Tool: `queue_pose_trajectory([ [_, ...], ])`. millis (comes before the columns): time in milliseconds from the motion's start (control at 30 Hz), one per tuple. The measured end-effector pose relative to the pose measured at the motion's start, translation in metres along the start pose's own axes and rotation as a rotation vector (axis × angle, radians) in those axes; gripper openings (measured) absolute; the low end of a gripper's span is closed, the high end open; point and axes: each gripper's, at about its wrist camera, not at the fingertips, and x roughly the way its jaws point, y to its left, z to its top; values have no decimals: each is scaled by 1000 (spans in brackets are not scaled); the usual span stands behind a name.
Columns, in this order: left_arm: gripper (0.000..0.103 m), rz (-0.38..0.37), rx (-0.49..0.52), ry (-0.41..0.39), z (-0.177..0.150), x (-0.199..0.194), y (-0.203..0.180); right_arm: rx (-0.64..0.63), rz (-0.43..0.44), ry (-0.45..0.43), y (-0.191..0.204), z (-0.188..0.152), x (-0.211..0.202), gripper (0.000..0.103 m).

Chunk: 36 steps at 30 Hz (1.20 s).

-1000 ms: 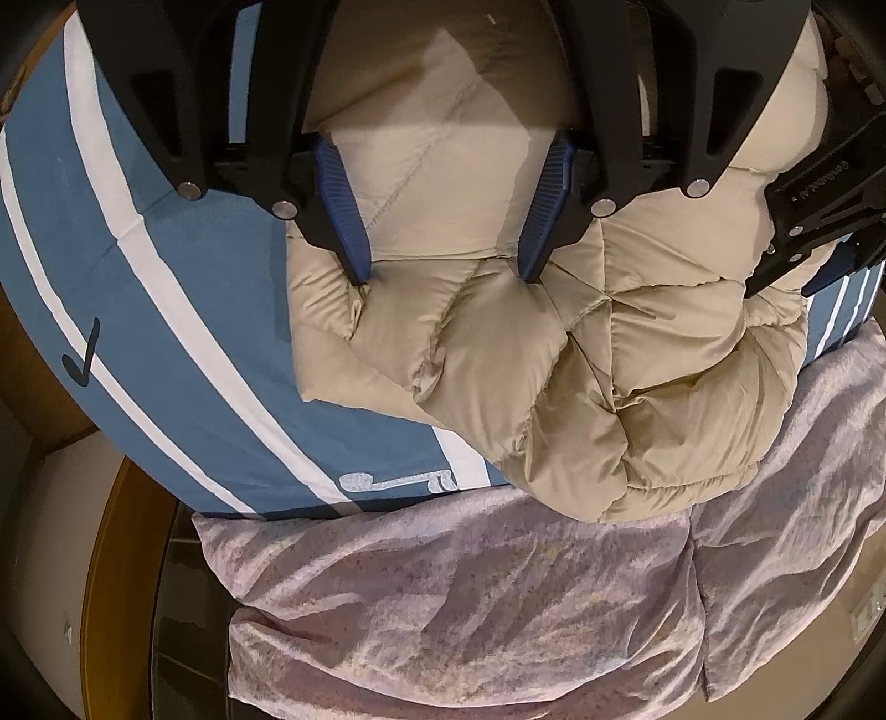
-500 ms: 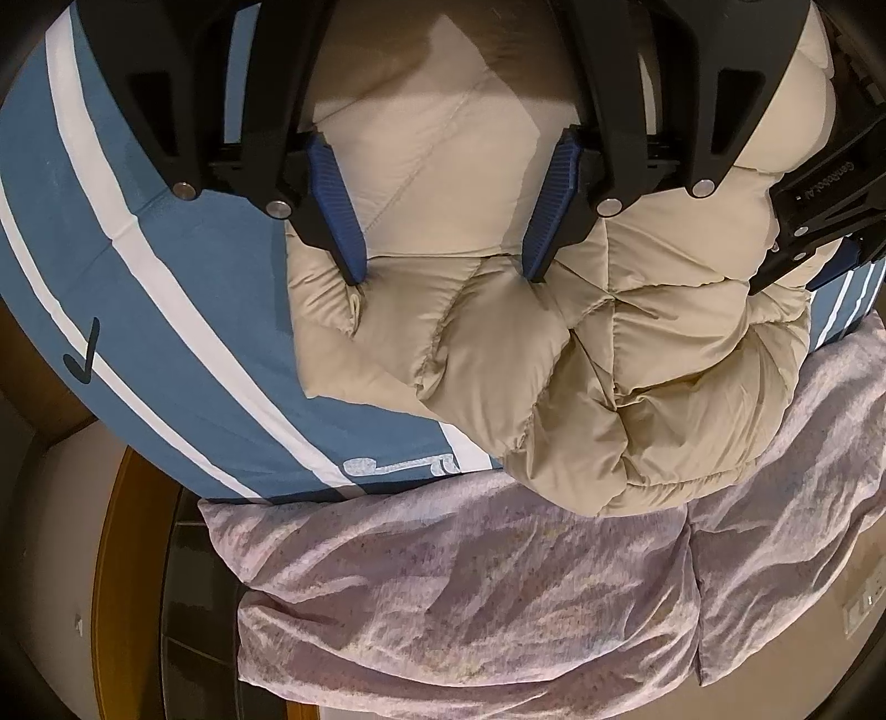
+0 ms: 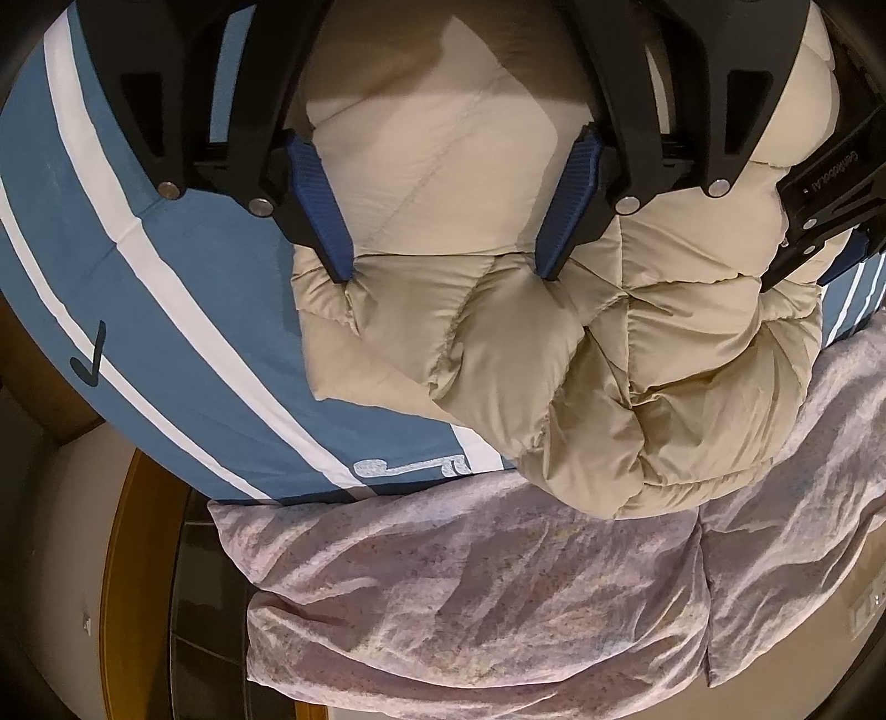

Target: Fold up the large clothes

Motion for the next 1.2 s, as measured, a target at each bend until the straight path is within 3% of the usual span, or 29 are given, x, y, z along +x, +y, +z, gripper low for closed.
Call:
queue_pose_trajectory([
  [1200,90,10,-33,1,1,9,2,12,2,36,4,3,12,72],
])
